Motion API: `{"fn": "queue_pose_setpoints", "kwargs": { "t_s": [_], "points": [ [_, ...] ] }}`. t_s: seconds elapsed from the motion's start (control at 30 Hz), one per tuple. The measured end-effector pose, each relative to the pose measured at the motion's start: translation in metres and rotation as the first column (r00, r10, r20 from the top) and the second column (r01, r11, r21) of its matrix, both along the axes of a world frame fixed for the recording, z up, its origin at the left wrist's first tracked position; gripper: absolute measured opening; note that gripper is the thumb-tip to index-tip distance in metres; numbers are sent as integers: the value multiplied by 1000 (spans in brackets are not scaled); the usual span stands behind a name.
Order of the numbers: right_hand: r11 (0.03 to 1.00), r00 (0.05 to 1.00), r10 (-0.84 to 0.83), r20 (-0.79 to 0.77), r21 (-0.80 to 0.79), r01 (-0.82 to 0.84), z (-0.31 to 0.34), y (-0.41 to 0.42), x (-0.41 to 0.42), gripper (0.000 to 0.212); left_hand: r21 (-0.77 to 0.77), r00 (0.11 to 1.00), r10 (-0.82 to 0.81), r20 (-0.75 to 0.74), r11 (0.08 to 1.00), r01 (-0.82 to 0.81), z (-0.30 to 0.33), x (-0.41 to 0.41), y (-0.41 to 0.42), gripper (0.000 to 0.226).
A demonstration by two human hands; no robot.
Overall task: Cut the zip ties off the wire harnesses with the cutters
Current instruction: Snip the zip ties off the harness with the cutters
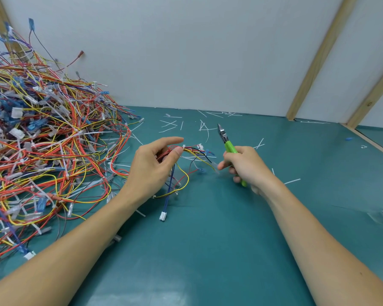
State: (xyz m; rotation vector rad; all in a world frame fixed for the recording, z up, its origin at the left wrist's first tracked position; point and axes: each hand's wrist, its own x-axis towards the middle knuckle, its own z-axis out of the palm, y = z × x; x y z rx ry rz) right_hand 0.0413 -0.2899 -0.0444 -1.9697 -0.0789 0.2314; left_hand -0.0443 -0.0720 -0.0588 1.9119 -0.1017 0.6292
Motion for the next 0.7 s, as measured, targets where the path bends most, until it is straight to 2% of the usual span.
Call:
{"fn": "queue_pose_setpoints", "kwargs": {
  "t_s": [0.17,0.33,0.4,0.47,0.57,0.7],
  "points": [
    [993,994,22,-109,119,-8,5,1,-2,2,-4,1000,15,14,1000,-15,1,-2,-2,15],
    [957,953,171,-252,273,-100,11,4,-10,11,-9,998,3,59,1000,-2,3,-4,-4,22],
    [922,941,223,-255,369,-119,11,8,-12,16,78,996,-25,85,997,18,4,-6,-7,28],
    [892,941,229,-249,441,-100,10,12,-13,17,233,989,-99,113,970,71,4,-8,-10,34],
    [876,960,153,-233,481,-23,8,12,-12,11,501,976,-209,68,853,148,5,-13,-16,39],
    [807,966,130,-221,590,27,8,7,-10,12,645,961,-273,34,741,188,7,-15,-20,41]
  ]
}}
